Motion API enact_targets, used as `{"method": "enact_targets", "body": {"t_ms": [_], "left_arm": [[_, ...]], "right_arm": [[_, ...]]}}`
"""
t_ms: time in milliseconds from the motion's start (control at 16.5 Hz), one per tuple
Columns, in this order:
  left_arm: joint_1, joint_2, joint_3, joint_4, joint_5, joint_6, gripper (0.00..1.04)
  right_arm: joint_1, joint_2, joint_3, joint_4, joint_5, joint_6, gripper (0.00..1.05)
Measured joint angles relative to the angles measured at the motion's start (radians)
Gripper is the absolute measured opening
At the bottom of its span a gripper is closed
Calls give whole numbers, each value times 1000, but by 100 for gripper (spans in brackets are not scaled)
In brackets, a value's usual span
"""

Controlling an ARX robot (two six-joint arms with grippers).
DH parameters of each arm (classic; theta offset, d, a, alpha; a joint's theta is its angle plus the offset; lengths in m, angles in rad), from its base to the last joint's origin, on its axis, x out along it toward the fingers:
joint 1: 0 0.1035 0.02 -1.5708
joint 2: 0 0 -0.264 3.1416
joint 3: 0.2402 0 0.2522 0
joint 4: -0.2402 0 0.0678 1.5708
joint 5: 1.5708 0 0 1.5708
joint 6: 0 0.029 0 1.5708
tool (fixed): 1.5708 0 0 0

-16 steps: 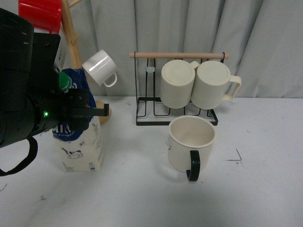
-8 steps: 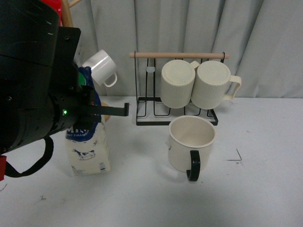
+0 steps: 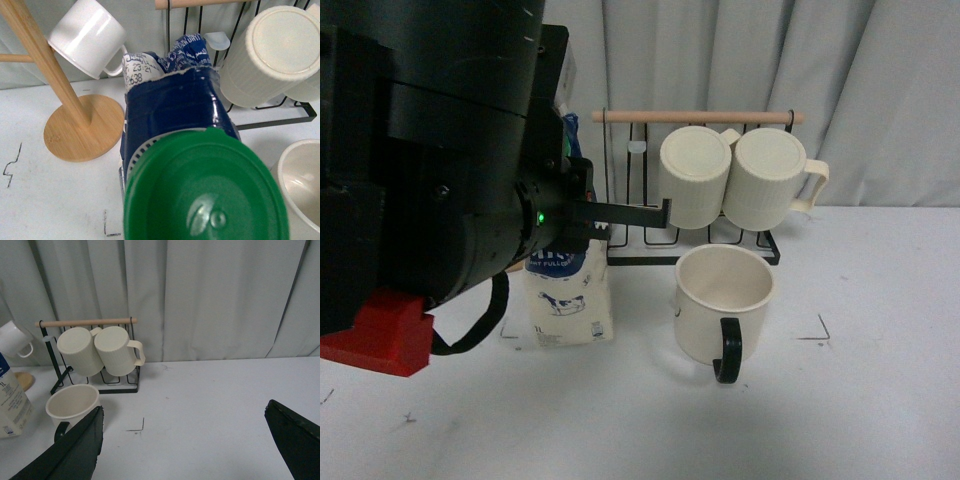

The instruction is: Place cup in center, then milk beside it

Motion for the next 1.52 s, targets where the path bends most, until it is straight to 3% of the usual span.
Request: {"method": "enact_targets", "body": {"t_ms": [606, 909, 1030, 1515], "left_arm": [[-115, 82, 60, -3, -30, -53, 2], [-121, 119, 69, 14, -54, -60, 2], [-125, 119, 77, 14, -53, -72, 16], [-125, 38, 90, -25, 2, -125, 100]], "right_arm": [[0, 0, 0, 0, 0, 0, 98], [0, 0, 0, 0, 0, 0, 98], [0, 0, 0, 0, 0, 0, 98], [0, 0, 0, 0, 0, 0, 98]]}}
